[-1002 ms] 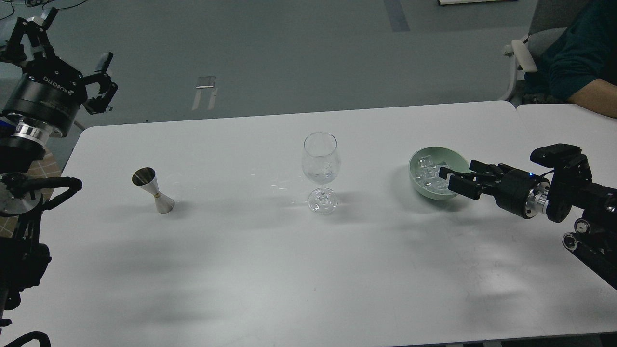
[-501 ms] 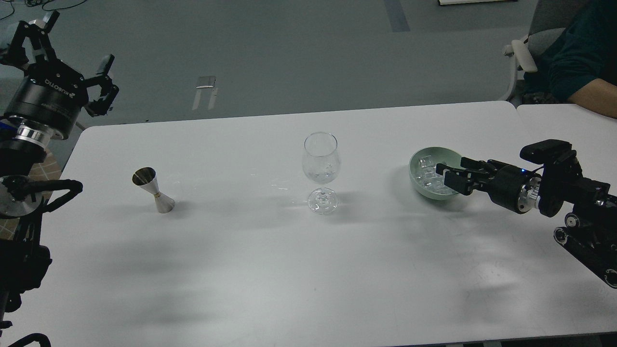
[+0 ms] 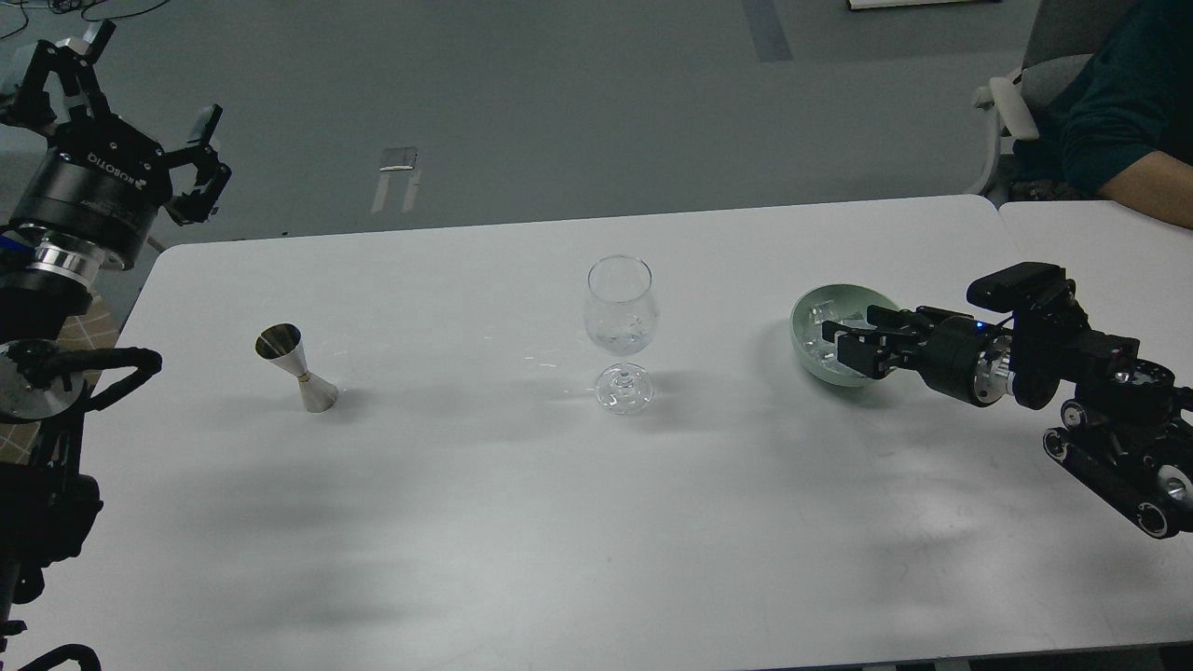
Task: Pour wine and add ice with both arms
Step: 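Reach the right gripper into the green bowl and pinch an ice cube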
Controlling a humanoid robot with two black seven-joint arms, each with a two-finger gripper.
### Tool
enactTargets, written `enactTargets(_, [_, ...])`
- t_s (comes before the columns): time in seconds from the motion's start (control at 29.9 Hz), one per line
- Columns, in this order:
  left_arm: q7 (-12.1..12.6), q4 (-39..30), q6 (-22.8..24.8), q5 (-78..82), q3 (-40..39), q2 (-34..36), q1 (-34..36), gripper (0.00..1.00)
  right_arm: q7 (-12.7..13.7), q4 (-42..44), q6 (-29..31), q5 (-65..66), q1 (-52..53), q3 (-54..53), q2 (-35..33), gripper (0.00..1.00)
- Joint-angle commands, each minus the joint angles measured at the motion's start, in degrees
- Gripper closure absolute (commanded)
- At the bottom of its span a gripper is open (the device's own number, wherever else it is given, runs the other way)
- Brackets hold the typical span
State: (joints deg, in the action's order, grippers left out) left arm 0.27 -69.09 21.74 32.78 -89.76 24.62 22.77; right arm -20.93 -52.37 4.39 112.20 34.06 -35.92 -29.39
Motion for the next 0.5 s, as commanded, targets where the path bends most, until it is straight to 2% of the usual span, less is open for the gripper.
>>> enactTargets(0.0, [0.0,0.0,0.0,0.0,-0.1,0.0,0.1,0.02,0.0,0.6,0.0,0.2,0.3,0.5,0.1,0.32])
enactTargets(0.23, [0.0,0.0,0.1,0.0,-0.1,0.0,0.1,0.02,0.0,1.4,0.0,1.4,0.4,0.8,0.4,0.37])
enactTargets(0.47, [0.0,0.0,0.1,0.0,-0.1,0.0,0.1,0.02,0.0,1.5,0.0,2.1,0.5,0.8,0.4,0.53])
